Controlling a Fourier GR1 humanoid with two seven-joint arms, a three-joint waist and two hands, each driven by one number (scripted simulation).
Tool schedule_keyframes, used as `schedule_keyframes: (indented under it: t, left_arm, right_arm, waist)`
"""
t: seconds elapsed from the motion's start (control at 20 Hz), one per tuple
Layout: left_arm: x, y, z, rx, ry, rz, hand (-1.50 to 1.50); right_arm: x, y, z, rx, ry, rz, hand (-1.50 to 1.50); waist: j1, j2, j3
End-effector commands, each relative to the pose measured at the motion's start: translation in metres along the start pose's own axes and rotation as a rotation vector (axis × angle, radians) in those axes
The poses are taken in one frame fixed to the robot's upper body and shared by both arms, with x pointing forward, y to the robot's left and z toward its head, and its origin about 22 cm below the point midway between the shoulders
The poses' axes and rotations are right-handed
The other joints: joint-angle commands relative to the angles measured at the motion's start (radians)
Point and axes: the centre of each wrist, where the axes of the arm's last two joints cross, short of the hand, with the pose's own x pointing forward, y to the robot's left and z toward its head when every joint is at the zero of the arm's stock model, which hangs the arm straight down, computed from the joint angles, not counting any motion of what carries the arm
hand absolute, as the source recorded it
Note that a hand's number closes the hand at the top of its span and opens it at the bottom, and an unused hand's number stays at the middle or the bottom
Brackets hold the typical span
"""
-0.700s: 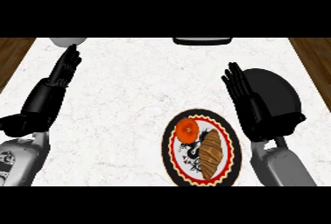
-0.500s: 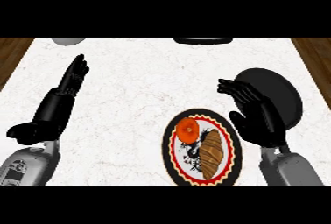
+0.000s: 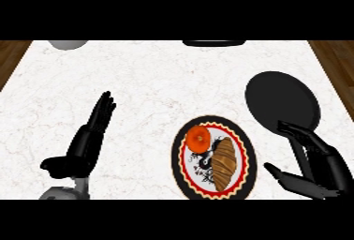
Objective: Pick the croissant from the plate and place it in the pan
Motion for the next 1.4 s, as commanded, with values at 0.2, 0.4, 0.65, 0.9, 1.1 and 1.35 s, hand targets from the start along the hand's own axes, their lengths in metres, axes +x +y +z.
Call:
schedule_keyframes:
  t: [0.2, 0.4, 0.65, 0.9, 1.1, 1.35]
  left_arm:
    - [-0.01, -0.005, 0.0, -0.014, 0.013, 0.035, 0.0]
    - [-0.007, -0.024, -0.01, -0.026, 0.012, 0.02, 0.0]
    - [-0.005, -0.024, -0.008, -0.029, 0.019, 0.035, 0.0]
    - [-0.004, -0.014, -0.004, -0.058, 0.015, 0.028, 0.0]
    - [-0.012, -0.011, 0.006, -0.034, 0.012, 0.024, 0.0]
    - [-0.009, 0.004, -0.001, -0.013, 0.01, 0.006, 0.0]
  right_arm:
    - [0.034, -0.039, 0.031, 0.103, -0.005, 0.277, -1.5]
    - [0.037, -0.017, 0.007, 0.185, 0.046, 0.377, -1.5]
    - [0.055, -0.017, -0.019, 0.302, 0.184, 0.528, -1.5]
    - [0.054, 0.022, -0.034, 0.492, 0.3, 0.715, -1.5]
    - [0.04, 0.056, -0.033, 0.609, 0.333, 0.786, -1.5]
    - [0.027, 0.101, -0.032, 0.632, 0.386, 0.871, -1.5]
  waist:
    - [0.007, 0.003, -0.001]
    - [0.02, 0.005, -0.001]
    - [0.031, 0.006, -0.001]
    - [0.048, 0.009, -0.002]
    - [0.037, 0.006, 0.0]
    - [0.027, 0.005, 0.0]
